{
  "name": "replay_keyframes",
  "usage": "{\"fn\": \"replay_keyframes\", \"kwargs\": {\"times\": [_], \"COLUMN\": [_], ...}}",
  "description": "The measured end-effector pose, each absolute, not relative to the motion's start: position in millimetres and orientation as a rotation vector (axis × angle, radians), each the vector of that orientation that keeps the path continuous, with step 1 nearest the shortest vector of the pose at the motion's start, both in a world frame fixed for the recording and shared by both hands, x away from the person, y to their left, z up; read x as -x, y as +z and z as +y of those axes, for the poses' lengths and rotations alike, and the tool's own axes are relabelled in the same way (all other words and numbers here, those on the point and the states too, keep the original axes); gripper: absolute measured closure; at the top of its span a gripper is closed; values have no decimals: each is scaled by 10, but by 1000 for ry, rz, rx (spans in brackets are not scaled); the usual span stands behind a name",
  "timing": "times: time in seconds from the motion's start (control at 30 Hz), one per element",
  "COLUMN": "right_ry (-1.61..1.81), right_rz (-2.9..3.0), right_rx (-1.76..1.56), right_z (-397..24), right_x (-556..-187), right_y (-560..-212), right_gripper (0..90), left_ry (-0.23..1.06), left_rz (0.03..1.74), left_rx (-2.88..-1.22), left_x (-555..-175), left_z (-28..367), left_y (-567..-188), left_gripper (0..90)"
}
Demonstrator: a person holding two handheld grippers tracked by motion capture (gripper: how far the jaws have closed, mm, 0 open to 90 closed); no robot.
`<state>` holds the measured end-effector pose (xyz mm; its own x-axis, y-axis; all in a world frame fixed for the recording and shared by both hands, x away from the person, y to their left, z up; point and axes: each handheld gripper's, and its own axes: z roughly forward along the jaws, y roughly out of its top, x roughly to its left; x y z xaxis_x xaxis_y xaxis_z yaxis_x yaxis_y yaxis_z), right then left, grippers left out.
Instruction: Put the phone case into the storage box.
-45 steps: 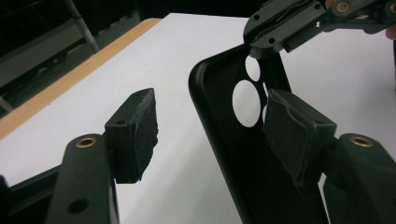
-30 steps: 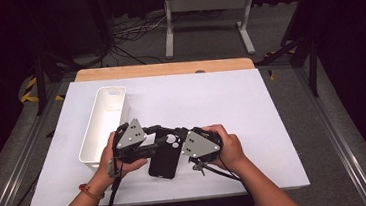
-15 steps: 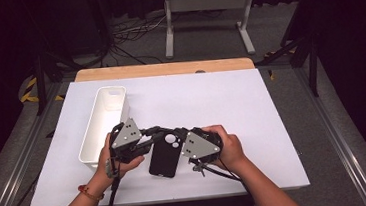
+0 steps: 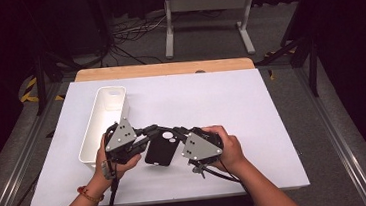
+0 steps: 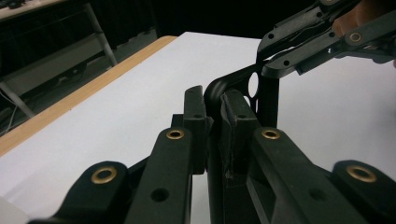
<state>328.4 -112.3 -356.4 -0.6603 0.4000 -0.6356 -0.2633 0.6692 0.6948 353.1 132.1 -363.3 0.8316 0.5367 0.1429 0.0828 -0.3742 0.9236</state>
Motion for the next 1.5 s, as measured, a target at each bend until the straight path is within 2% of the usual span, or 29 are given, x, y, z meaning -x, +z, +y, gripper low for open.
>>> {"fn": "replay_keyframes", "kwargs": {"times": [0.1,0.37,0.57,0.63,0.67,0.9,1.0,1.17,1.5], "right_ry": [1052,1153,1167,1173,1173,1210,1218,1217,1184], "right_rz": [2049,2029,2031,2030,2030,2005,2013,2032,2022], "right_rx": [-119,-208,-237,-247,-247,-324,-366,-429,-487], "right_z": [-1136,-1189,-1200,-1211,-1211,-1228,-1245,-1282,-1464], "right_x": [-3283,-3307,-3320,-3334,-3334,-3387,-3438,-3491,-3483], "right_y": [-3540,-3481,-3480,-3474,-3474,-3476,-3503,-3559,-3667], "right_gripper": [824,661,599,533,533,303,233,181,158], "left_ry": [523,536,545,538,542,536,547,544,533], "left_rz": [460,455,462,468,468,481,490,492,493], "left_rx": [-1898,-1881,-1859,-1856,-1852,-1836,-1818,-1814,-1797], "left_x": [-3519,-3511,-3511,-3511,-3516,-3521,-3518,-3524,-3511], "left_z": [1334,1385,1430,1437,1447,1499,1519,1538,1549], "left_y": [-3619,-3582,-3557,-3554,-3551,-3522,-3508,-3500,-3477], "left_gripper": [827,827,827,828,828,827,827,827,827]}}
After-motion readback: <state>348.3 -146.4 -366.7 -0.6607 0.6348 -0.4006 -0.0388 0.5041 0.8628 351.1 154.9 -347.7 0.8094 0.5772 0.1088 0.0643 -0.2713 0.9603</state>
